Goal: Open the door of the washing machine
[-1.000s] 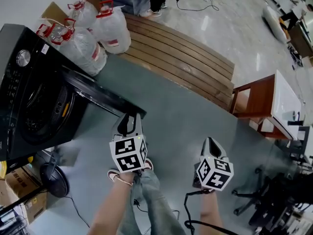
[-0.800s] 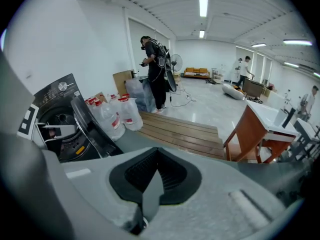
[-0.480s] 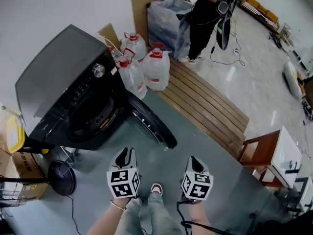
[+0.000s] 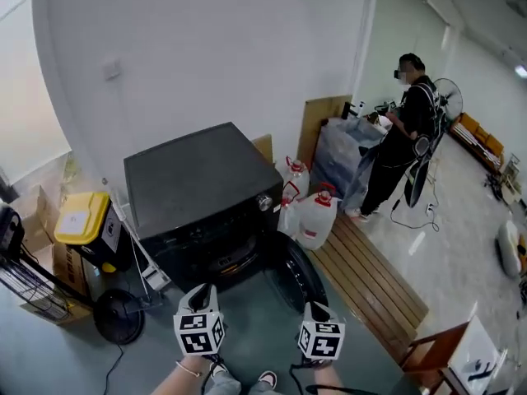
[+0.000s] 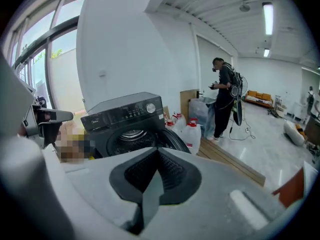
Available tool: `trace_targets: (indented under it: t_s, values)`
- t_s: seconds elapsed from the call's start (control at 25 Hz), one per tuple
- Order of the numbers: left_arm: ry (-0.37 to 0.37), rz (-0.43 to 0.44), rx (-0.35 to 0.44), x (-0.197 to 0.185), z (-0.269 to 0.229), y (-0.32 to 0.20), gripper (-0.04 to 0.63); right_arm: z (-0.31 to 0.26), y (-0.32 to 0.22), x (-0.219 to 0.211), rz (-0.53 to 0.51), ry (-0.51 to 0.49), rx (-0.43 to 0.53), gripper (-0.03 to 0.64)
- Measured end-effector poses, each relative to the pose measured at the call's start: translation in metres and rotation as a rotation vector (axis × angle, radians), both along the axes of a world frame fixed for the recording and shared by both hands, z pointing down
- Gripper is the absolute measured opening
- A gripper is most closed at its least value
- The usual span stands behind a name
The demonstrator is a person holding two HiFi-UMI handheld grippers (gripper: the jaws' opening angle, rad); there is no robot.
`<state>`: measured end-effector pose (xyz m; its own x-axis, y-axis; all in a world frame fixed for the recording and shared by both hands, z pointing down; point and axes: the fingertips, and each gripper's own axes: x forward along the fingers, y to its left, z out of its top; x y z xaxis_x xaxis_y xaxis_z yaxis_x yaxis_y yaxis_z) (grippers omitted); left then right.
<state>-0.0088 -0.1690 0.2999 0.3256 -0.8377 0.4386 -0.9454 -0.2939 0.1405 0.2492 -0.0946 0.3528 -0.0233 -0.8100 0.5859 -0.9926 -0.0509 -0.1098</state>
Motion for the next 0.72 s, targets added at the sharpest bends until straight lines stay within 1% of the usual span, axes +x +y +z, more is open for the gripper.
trace_targets:
  t_s: [0.16, 0.32, 0.44, 0.52, 0.6, 0.72]
  values:
    - [0.027, -0.041, 0.049, -0.044, -0.032, 0.01, 0.035, -0.039, -0.009, -0.025, -0.034, 0.025, 0.054, 0.005]
    - [0.046, -0.066, 0.1, -0.075, -0.056, 0.014, 0.025, -0.069, -0.016, -0.042, -0.062, 0.058, 0.095, 0.005]
    - [0.06, -0.07, 0.144, -0.088, -0.072, 0.009, 0.017, -0.088, -0.026, -0.049, -0.071, 0.082, 0.133, 0.005]
    - [0.055, -0.072, 0.165, -0.095, -0.078, 0.008, 0.012, -0.096, -0.03, -0.053, -0.077, 0.09, 0.146, 0.005]
    - [0.053, -0.075, 0.171, -0.102, -0.081, 0.008, 0.008, -0.098, -0.032, -0.058, -0.081, 0.094, 0.145, 0.005]
    - [0.07, -0.082, 0.167, -0.109, -0.081, 0.007, 0.006, -0.098, -0.034, -0.063, -0.087, 0.102, 0.14, 0.005]
